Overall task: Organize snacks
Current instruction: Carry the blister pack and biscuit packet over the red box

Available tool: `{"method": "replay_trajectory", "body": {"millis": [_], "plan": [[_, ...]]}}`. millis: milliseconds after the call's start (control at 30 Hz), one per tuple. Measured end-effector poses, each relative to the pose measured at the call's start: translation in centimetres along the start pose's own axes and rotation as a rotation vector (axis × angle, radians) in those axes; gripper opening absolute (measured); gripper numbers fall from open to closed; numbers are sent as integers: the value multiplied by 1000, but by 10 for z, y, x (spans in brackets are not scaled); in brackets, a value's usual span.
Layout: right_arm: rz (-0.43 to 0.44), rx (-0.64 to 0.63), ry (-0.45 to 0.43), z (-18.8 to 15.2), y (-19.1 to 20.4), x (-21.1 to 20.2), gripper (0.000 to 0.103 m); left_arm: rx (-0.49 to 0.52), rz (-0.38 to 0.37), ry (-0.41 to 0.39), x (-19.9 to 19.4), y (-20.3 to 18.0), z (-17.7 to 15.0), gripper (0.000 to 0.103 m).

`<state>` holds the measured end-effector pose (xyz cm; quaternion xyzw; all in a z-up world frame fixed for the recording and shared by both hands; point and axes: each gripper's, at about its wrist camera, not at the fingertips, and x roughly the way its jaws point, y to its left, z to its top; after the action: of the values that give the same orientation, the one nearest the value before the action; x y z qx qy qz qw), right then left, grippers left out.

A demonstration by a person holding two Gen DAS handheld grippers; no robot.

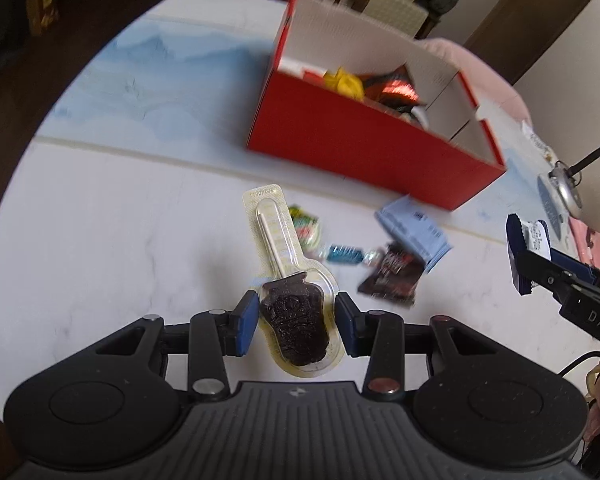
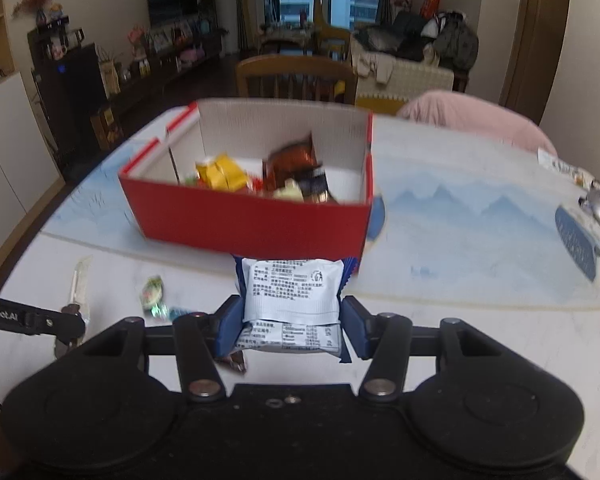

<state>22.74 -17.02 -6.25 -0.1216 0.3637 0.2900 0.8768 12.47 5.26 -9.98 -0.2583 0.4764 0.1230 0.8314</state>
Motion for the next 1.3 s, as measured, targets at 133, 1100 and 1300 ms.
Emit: {"method": "replay_trajectory", "body": {"millis": [133, 1100, 1300], "plan": [[-1, -5, -38, 16, 3, -5, 53, 23, -13, -35, -10, -4, 14, 41], [25, -60, -76, 123, -6, 83, 53, 190, 46, -123, 22, -68, 176, 41], [39, -78, 7, 133, -6, 121, 53, 210, 84, -67, 52, -70, 201, 41]]}}
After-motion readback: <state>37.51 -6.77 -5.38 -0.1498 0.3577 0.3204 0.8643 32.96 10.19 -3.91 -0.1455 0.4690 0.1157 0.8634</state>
